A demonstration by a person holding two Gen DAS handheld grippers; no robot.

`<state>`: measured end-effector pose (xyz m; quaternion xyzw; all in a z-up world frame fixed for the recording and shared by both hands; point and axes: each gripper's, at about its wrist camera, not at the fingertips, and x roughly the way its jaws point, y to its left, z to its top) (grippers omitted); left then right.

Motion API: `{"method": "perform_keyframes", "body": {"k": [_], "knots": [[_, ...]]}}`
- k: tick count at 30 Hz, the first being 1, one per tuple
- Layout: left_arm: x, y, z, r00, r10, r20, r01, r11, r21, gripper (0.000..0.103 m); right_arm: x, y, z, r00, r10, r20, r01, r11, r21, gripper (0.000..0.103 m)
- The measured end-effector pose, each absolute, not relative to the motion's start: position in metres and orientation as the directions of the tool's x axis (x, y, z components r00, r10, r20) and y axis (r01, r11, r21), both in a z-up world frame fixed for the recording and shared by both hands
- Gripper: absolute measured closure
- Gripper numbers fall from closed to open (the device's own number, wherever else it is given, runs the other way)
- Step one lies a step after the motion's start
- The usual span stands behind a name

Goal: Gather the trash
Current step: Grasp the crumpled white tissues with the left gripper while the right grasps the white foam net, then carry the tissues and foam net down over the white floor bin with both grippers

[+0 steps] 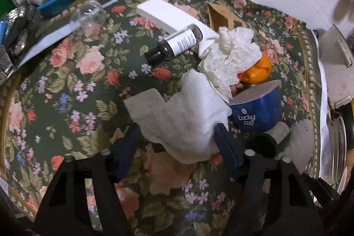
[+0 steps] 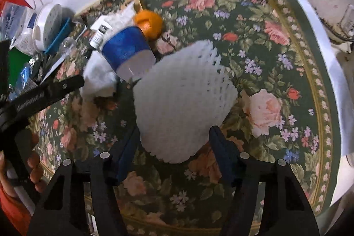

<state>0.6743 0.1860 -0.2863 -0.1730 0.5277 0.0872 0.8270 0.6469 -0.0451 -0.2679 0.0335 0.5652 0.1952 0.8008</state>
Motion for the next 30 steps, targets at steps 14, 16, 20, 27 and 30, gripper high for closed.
{"method": "perform_keyframes", "body": {"k": [14, 16, 20, 27, 30], "knots": [[0.656, 0.183, -0.287, 0.456, -0.155, -0.877, -0.192, 0.944, -0.266, 0.095, 0.639, -0.06, -0.265, 0.364, 0.317, -0.876, -0.2, 0.945, 0.259, 0.073], [0.645, 0.188, -0.278, 0.468, -0.163, -0.868, -0.168, 0.949, -0.268, 0.095, 0.633, -0.064, -0.26, 0.39, 0.301, -0.871, -0.169, 0.952, 0.253, 0.074], [0.618, 0.193, -0.254, 0.505, -0.173, -0.846, -0.111, 0.959, -0.262, 0.095, 0.616, -0.072, -0.246, 0.449, 0.271, -0.851, -0.107, 0.962, 0.25, 0.074], [0.57, 0.196, -0.207, 0.577, -0.197, -0.793, -0.033, 0.964, -0.264, 0.095, 0.58, -0.076, -0.209, 0.559, 0.25, -0.791, -0.061, 0.963, 0.262, 0.074], [0.547, 0.19, -0.187, 0.609, -0.2, -0.767, -0.018, 0.964, -0.266, 0.095, 0.564, -0.078, -0.189, 0.598, 0.262, -0.758, -0.072, 0.959, 0.275, 0.074]]}}
